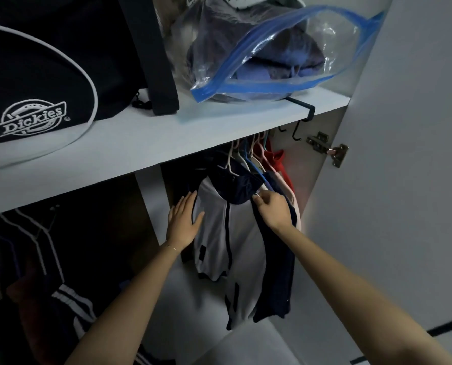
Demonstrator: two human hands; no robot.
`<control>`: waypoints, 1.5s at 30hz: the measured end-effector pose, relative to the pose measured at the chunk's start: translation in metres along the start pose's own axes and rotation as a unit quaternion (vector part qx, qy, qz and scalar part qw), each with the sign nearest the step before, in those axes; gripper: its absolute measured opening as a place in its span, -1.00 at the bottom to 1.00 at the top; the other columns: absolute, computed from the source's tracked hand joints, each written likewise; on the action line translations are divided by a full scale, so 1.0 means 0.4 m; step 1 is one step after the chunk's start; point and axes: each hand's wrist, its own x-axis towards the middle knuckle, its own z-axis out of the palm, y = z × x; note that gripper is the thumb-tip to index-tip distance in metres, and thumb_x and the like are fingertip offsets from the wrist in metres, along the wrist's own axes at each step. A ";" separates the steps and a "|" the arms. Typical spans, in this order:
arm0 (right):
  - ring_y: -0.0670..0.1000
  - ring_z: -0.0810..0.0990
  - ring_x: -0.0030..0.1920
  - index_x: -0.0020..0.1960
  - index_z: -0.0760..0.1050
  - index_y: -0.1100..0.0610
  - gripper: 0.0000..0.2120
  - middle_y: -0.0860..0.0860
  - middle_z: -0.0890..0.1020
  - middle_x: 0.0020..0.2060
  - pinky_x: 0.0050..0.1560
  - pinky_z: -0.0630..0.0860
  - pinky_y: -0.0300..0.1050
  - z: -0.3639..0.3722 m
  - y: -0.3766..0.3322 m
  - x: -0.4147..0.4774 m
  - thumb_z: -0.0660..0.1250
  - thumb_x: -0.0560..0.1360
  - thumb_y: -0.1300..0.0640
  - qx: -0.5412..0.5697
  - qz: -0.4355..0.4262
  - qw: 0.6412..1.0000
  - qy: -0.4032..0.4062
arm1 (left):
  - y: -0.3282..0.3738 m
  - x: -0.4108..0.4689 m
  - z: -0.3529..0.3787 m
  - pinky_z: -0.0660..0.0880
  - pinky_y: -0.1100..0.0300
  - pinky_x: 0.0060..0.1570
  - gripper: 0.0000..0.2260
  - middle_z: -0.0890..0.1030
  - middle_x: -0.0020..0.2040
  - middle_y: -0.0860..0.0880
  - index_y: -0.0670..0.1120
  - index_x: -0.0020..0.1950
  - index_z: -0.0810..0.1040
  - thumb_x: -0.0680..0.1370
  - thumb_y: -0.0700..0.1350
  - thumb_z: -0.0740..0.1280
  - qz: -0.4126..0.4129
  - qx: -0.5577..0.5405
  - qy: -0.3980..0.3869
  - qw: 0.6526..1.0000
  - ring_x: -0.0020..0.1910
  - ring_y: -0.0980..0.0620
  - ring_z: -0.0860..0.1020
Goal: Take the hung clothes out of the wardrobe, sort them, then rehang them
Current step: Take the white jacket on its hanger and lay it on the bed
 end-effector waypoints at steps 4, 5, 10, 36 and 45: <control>0.13 0.53 -0.30 -0.25 0.47 0.30 -0.63 0.15 0.58 -0.38 -0.24 0.45 0.04 -0.022 0.052 -0.046 0.28 0.58 0.03 -0.016 0.003 1.000 0.012 | 0.030 0.037 0.009 0.07 -0.08 0.54 -0.42 0.19 0.59 -0.05 -0.06 0.61 0.11 0.65 0.07 0.22 0.024 0.002 0.009 1.000 0.58 -0.08 0.11; 0.10 0.53 -0.31 -0.27 0.47 0.27 -0.64 0.10 0.57 -0.39 -0.23 0.44 0.03 -0.026 0.064 -0.057 0.29 0.58 0.02 -0.018 -0.001 1.000 0.014 | 0.033 0.045 0.014 0.03 -0.07 0.54 -0.41 0.17 0.60 -0.05 -0.06 0.62 0.10 0.65 0.10 0.20 0.034 0.010 0.011 0.999 0.59 -0.07 0.09; 0.07 0.48 -0.34 -0.27 0.45 0.25 -0.65 0.09 0.52 -0.42 -0.28 0.40 0.01 -0.082 0.114 -0.130 0.29 0.58 0.03 -0.031 0.014 0.998 0.049 | 0.090 0.097 0.073 -0.03 -0.10 0.54 -0.37 0.21 0.58 -0.07 -0.09 0.60 0.15 0.60 0.17 0.11 0.112 -0.010 0.011 0.994 0.58 -0.06 0.10; -0.06 0.55 -0.30 -0.23 0.57 0.06 -0.71 -0.10 0.62 -0.35 -0.34 0.40 -0.16 -0.577 0.514 -0.896 0.28 0.58 -0.07 -0.127 0.221 0.941 0.223 | 0.775 -0.339 0.417 0.42 0.06 -0.37 -0.80 0.61 -0.32 -0.08 -0.12 -0.15 0.55 0.55 -0.02 0.44 0.319 -0.109 -0.137 0.931 -0.31 -0.21 0.57; -0.08 0.50 -0.37 -0.33 0.50 -0.06 -0.68 -0.09 0.55 -0.43 -0.37 0.33 -0.14 -0.760 0.623 -1.285 0.27 0.57 -0.12 -0.173 0.322 0.885 0.289 | 1.080 -0.634 0.565 0.42 0.03 -0.33 -0.75 0.55 -0.39 -0.05 -0.11 -0.12 0.55 0.59 0.06 0.35 0.392 -0.128 -0.278 0.867 -0.32 -0.23 0.55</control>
